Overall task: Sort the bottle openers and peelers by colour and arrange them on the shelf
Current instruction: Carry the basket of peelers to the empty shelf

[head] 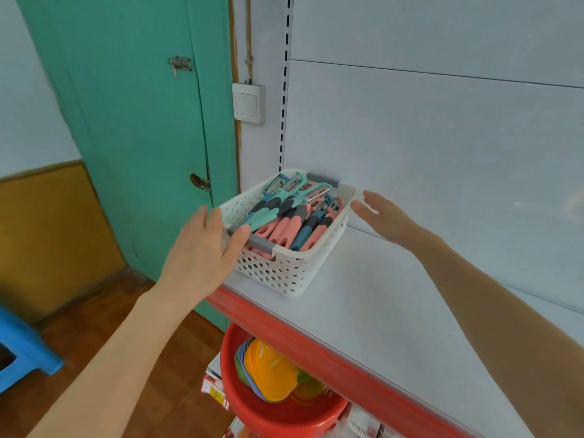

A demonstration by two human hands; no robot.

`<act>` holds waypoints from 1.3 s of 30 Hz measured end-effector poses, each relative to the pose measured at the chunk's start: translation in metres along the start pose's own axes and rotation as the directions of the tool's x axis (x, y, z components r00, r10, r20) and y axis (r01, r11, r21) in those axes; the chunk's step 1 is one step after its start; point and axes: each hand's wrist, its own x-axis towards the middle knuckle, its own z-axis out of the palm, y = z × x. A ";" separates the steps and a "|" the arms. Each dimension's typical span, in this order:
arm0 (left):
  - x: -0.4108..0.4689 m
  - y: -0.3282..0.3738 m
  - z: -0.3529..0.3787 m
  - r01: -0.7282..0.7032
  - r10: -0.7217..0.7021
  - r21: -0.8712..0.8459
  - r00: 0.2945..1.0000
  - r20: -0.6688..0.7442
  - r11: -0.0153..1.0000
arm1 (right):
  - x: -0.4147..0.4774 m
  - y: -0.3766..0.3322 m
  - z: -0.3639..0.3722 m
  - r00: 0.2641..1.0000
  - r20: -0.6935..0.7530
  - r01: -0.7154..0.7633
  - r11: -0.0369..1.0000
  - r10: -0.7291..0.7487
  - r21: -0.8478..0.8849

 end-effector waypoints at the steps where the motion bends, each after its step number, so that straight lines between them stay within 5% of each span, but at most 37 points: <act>1: -0.002 0.004 -0.004 -0.032 0.033 0.022 0.999 -0.017 0.999 | -0.004 0.002 -0.001 1.000 -0.012 -0.010 0.999 0.010 -0.048; 4: -0.008 0.022 -0.015 -0.248 0.246 -0.011 0.966 -0.076 0.969 | -0.021 0.011 -0.006 0.998 -0.029 -0.051 0.988 0.047 -0.147; 8: -0.014 0.048 -0.022 -0.494 0.494 0.006 0.869 0.024 0.869 | -0.060 0.025 -0.021 0.984 -0.116 -0.159 0.961 0.136 -0.225; 14: -0.043 0.094 -0.015 -0.766 0.767 -0.066 0.630 0.122 0.639 | -0.162 0.054 -0.046 0.904 -0.279 -0.392 0.888 0.324 -0.240; 22: -0.104 0.186 0.029 -0.842 0.903 -0.332 0.374 0.211 0.426 | -0.336 0.095 -0.092 0.692 -0.460 -0.686 0.706 0.557 -0.177; 30: -0.201 0.334 0.053 -0.875 0.985 -0.453 0.156 0.076 0.173 | -0.518 0.143 -0.138 0.395 -0.619 -0.845 0.533 0.679 0.044; 39: -0.379 0.523 0.054 -0.806 0.994 -0.584 -0.110 -0.010 -0.095 | -0.738 0.202 -0.201 0.147 -0.673 -0.932 0.329 0.725 0.152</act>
